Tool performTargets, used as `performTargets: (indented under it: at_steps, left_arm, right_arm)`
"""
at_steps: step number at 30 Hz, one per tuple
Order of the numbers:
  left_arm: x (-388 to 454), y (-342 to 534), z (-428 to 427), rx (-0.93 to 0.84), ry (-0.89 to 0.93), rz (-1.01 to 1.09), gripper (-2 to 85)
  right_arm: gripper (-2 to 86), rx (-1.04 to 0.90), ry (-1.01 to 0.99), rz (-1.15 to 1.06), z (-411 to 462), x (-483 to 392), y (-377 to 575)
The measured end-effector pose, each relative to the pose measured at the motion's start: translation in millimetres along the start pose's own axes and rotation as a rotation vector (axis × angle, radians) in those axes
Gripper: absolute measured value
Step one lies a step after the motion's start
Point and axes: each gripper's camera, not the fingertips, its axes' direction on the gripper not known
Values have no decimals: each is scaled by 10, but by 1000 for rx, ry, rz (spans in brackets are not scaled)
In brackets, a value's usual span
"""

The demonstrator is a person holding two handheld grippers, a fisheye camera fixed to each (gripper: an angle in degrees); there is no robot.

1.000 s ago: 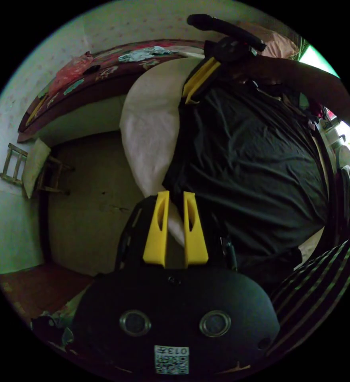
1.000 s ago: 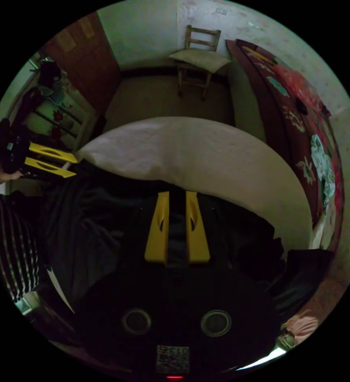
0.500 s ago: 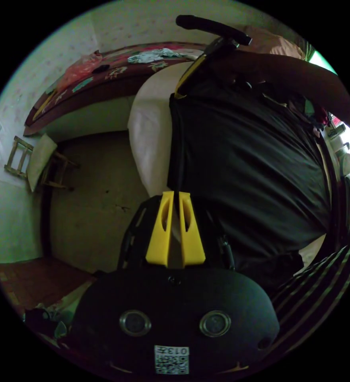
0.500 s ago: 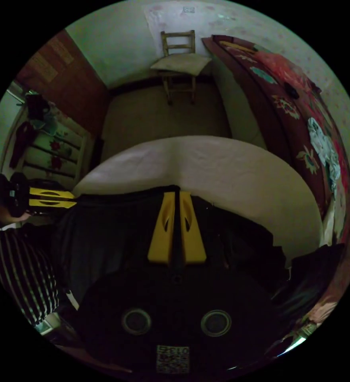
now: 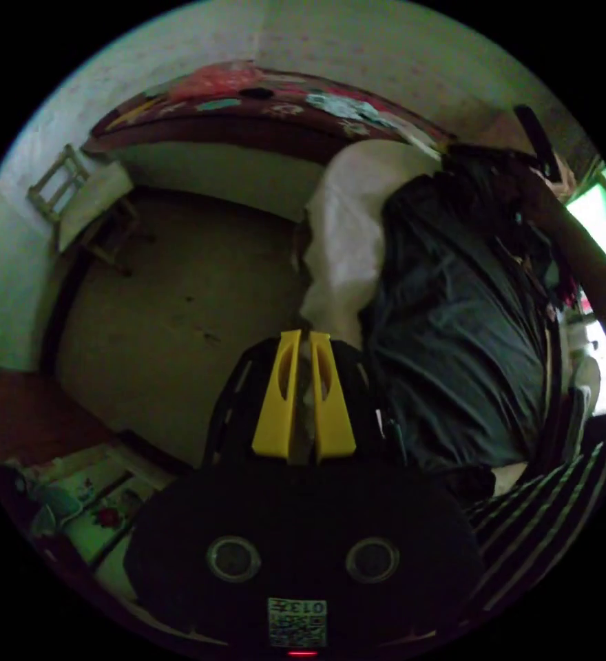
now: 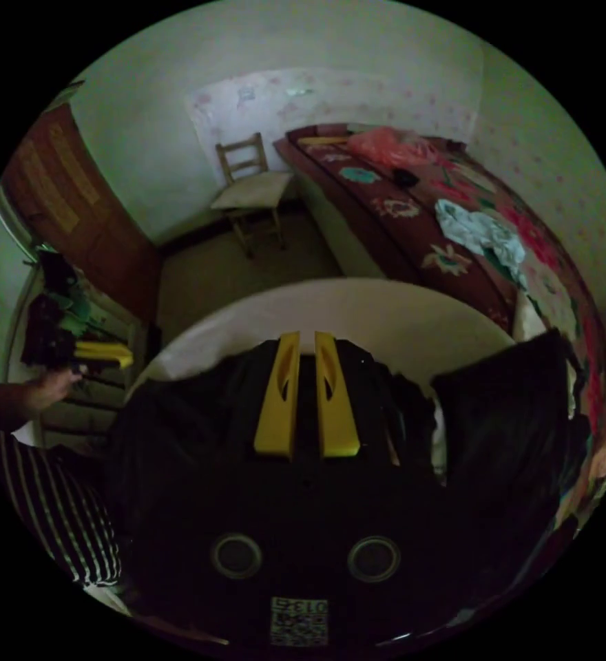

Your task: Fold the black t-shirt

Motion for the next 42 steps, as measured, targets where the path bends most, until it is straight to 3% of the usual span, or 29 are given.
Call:
performTargets:
  at_steps: [2, 7, 10, 15, 19, 25, 29, 34, 38, 42]
  left_arm:
    - [83, -29, -64, 44, -35, 26, 10]
    - [1085, -299, 91, 53, 78, 396, 1]
    - [1567, -328, 282, 12, 107, 560, -1]
    - [1715, -252, 499, -19, 87, 584, -3]
    - [1809, -282, 520, -50, 99, 548, -3]
    - [2290, -193, 310, 69, 40, 634, -3]
    - [2815, 45, 287, 30, 137, 871, -3]
    - [3384, 517, 296, -75, 262, 1139, -3]
    - [3647, 774, 345, -152, 308, 1222, -3]
    - [3926, 918, 540, -322, 260, 1244, -4]
  right_arm:
    - [20, -104, 25, 15, 95, 121, 224]
    - [5, -197, -16, 114, 348, 348, 731]
    - [3, -250, 76, 132, 471, 401, 885]
    - [1, -259, 143, 186, 470, 576, 1143]
    - [1, -212, 65, 241, 337, 656, 1410]
    - [4, -28, 9, 198, -413, 376, 2076]
    - [3, 130, 55, 248, -1087, -122, 3154]
    - [2, -37, 177, 524, -1267, -785, 4944]
    - [1, -252, 255, 780, -1279, -1474, 6389]
    - [0, -293, 333, 977, -1392, -1911, 7399]
